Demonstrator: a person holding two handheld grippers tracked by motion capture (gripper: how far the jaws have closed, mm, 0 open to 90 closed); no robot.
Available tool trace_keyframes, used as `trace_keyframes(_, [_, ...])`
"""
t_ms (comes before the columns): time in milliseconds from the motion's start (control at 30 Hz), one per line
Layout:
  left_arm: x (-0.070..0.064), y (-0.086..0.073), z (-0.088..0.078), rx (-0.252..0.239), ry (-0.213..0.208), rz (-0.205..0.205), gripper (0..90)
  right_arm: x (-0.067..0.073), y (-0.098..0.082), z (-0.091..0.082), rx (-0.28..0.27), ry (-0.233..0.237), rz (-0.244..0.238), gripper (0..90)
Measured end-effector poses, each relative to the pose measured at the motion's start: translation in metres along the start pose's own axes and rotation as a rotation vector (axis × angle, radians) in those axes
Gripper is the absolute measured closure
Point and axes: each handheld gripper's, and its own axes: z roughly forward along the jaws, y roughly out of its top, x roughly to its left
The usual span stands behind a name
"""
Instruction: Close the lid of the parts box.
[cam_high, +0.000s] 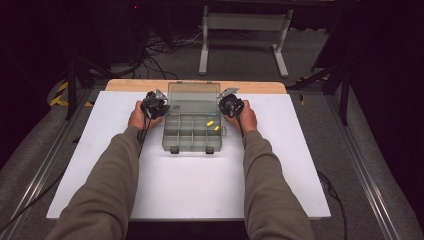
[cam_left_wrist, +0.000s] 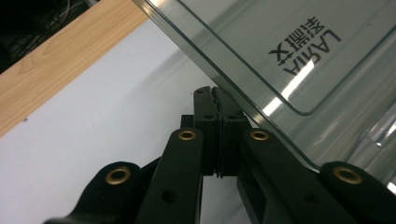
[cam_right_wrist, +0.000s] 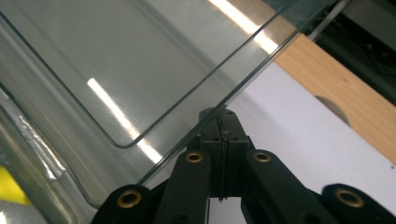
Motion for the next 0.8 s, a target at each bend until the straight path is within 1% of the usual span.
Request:
trace_keyframes(33, [0.001, 0.000, -0.001, -0.018, 0.008, -0.005, 88.8, 0.000, 0.000, -0.001, -0.009, -0.009, -0.004, 90.0])
trace_keyframes(67, [0.001, 0.000, -0.001, -0.018, 0.008, -0.005, 88.7, 0.000, 0.000, -0.001, -0.009, -0.009, -0.004, 90.0])
trace_keyframes(100, [0.001, 0.001, -0.003, -0.033, 0.023, -0.006, 88.6, 0.000, 0.001, -0.002, -0.032, -0.013, 0.003, 90.0])
trace_keyframes(233, [0.002, 0.003, -0.007, -0.061, 0.041, -0.011, 88.6, 0.001, 0.002, -0.005, -0.062, -0.035, 0.005, 90.0])
trace_keyframes(267, [0.002, 0.003, -0.007, -0.061, 0.041, -0.011, 88.7, 0.001, 0.002, -0.005, -0.062, -0.035, 0.005, 90.0])
trace_keyframes(300, [0.002, 0.004, -0.009, -0.071, 0.045, -0.012, 88.7, 0.000, 0.003, -0.008, -0.086, -0.037, 0.014, 90.0])
trace_keyframes(333, [0.002, 0.004, -0.009, -0.071, 0.045, -0.012, 88.6, 0.000, 0.003, -0.008, -0.086, -0.037, 0.014, 90.0])
trace_keyframes(367, [0.002, 0.004, -0.011, -0.075, 0.051, -0.009, 88.6, 0.000, 0.004, -0.009, -0.097, -0.038, 0.017, 90.0])
trace_keyframes(400, [0.003, 0.005, -0.012, -0.090, 0.056, -0.009, 88.6, 0.000, 0.005, -0.011, -0.101, -0.040, 0.008, 90.0])
trace_keyframes(433, [0.002, 0.007, -0.014, -0.105, 0.061, -0.007, 88.7, 0.000, 0.006, -0.012, -0.110, -0.037, 0.011, 90.0])
trace_keyframes(600, [0.003, 0.010, -0.020, -0.125, 0.071, -0.006, 88.5, 0.000, 0.008, -0.017, -0.131, -0.042, 0.014, 90.0])
trace_keyframes(633, [0.002, 0.010, -0.022, -0.124, 0.071, -0.003, 88.5, 0.000, 0.009, -0.019, -0.137, -0.046, 0.009, 90.0])
trace_keyframes(667, [0.002, 0.012, -0.024, -0.127, 0.081, 0.004, 88.6, -0.001, 0.009, -0.021, -0.144, -0.045, 0.010, 90.0])
trace_keyframes(700, [0.002, 0.013, -0.027, -0.137, 0.083, 0.001, 88.6, -0.001, 0.011, -0.024, -0.155, -0.047, 0.013, 90.0])
trace_keyframes(800, [0.001, 0.015, -0.030, -0.138, 0.085, 0.002, 88.6, -0.001, 0.013, -0.029, -0.168, -0.050, 0.008, 90.0])
